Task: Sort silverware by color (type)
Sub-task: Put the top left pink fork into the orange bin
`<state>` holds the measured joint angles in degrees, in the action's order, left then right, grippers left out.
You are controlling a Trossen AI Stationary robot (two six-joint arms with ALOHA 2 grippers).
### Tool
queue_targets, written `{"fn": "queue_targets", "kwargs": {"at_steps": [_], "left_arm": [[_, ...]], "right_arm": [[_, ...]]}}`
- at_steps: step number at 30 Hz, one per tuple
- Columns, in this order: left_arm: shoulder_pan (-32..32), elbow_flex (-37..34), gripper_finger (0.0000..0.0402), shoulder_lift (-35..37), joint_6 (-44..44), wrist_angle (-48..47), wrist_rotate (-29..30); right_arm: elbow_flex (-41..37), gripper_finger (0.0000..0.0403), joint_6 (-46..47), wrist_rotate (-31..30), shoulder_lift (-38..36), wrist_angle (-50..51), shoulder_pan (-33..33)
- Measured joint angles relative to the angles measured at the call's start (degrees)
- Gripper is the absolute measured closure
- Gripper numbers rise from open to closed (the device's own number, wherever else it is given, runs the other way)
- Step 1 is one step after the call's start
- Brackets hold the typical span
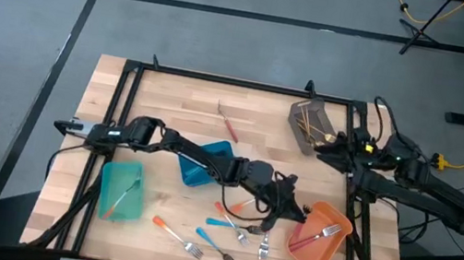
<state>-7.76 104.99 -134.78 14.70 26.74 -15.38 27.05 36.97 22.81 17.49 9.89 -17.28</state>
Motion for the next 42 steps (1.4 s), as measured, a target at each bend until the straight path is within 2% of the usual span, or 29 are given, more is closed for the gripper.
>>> {"fn": "queue_targets", "kwargs": {"at_steps": [10, 21, 32, 42], "left_arm": [[-2.82, 0.0, 0.0382, -0.01, -8.89, -0.09, 4.24], [-2.77, 0.07, 0.0382, -3.48, -7.92, 3.16, 3.16], [-2.73, 0.02, 0.0381, -4.6, -7.78, 2.44, 2.6], [-2.71, 0.02, 0.0352, -4.59, -7.84, 2.3, 4.34]], "right_arm": [[0.0, 0.0233, -3.02, -2.83, 2.99, 1.07, 0.0], [0.0, 0.0233, -3.21, -3.34, 6.17, 0.72, 0.0], [0.0, 0.0233, -3.22, -3.32, 7.59, 0.78, 0.0], [0.0, 0.0233, -3.23, -3.31, 7.59, 0.79, 0.0]]}}
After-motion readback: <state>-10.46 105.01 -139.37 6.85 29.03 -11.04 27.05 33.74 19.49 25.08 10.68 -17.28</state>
